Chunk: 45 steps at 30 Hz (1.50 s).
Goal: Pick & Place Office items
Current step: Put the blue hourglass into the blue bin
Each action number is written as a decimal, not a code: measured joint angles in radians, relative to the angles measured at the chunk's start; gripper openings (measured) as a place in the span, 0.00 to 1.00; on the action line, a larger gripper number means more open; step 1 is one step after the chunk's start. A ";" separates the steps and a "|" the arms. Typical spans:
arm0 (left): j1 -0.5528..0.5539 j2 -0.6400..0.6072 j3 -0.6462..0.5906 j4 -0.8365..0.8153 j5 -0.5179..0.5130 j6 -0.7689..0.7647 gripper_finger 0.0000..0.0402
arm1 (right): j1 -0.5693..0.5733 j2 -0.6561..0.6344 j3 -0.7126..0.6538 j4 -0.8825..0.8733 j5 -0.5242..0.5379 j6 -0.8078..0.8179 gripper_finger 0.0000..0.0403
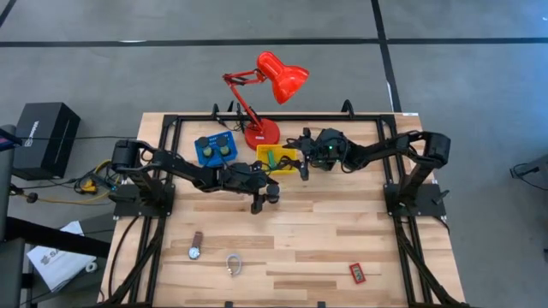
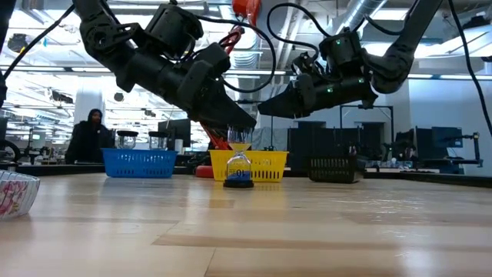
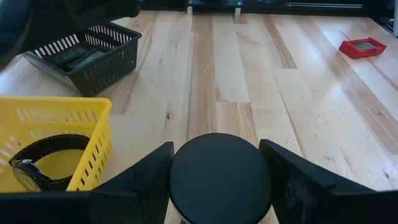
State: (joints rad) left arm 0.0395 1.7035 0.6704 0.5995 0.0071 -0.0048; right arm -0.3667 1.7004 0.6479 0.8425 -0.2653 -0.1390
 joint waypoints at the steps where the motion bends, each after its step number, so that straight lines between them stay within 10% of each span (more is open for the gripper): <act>1: 0.002 0.000 0.000 0.000 -0.002 0.000 0.51 | 0.000 0.000 0.000 0.000 0.000 0.000 0.61; 12: 0.018 -0.133 0.000 -0.122 -0.136 0.000 0.51 | 0.001 0.000 0.000 -0.013 0.000 0.000 0.61; 30: 0.048 -0.792 0.000 -0.775 -0.530 -0.121 0.54 | 0.026 0.000 -0.001 -0.049 0.000 0.017 0.61; 45: 0.048 -0.850 -0.066 -0.915 -0.894 -0.382 0.53 | 0.033 0.000 -0.001 -0.079 0.001 0.017 0.61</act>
State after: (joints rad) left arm 0.0875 0.8532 0.6046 -0.3151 -0.8866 -0.3863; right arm -0.3340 1.7004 0.6472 0.7635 -0.2646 -0.1223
